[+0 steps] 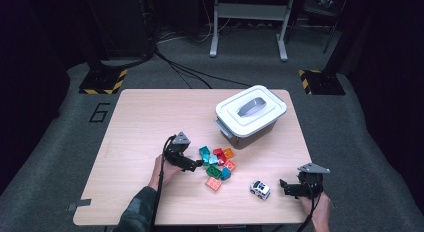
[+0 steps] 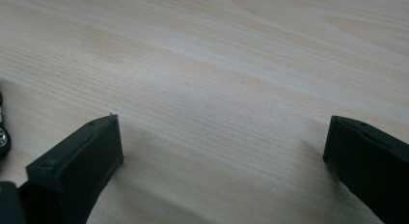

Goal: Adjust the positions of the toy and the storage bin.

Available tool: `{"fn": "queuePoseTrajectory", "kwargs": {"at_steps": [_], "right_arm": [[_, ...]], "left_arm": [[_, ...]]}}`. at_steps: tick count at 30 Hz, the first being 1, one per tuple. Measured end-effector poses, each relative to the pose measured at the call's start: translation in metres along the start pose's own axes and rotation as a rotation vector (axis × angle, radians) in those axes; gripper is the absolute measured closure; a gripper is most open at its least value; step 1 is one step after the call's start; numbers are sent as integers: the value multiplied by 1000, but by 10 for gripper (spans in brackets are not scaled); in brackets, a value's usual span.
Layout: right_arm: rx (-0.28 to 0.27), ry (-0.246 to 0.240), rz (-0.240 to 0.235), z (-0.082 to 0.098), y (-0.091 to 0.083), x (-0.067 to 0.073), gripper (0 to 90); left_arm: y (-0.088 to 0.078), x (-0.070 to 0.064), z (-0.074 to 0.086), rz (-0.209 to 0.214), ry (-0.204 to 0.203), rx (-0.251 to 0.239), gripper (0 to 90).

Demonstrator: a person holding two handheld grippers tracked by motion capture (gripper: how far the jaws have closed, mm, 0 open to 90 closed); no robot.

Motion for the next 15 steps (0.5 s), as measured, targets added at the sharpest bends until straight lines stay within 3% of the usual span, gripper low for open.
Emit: {"fn": "queuePoseTrajectory", "kwargs": {"at_steps": [3, 7, 11, 15], "right_arm": [[0, 0, 0, 0, 0, 0, 0], [0, -1, 0, 0, 0, 0, 0], [0, -5, -1, 0, 0, 0, 0], [-1, -4, 0, 0, 0, 0, 0]], "left_arm": [[16, -7, -12, 33, 37, 20, 1], [26, -11, -18, 57, 36, 35, 1], [36, -17, -18, 90, 57, 83, 10], [39, -23, -17, 131, 57, 92, 22]]}}
Point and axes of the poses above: each handheld gripper's, and its own axes: y roughly forward along the jaws, z roughly out of its underside, x roughly to its left, the point moved 6 cm from there along y, roughly forward along the jaws, and after that the axes turned 13 degrees about x, right-handed, at the moved point
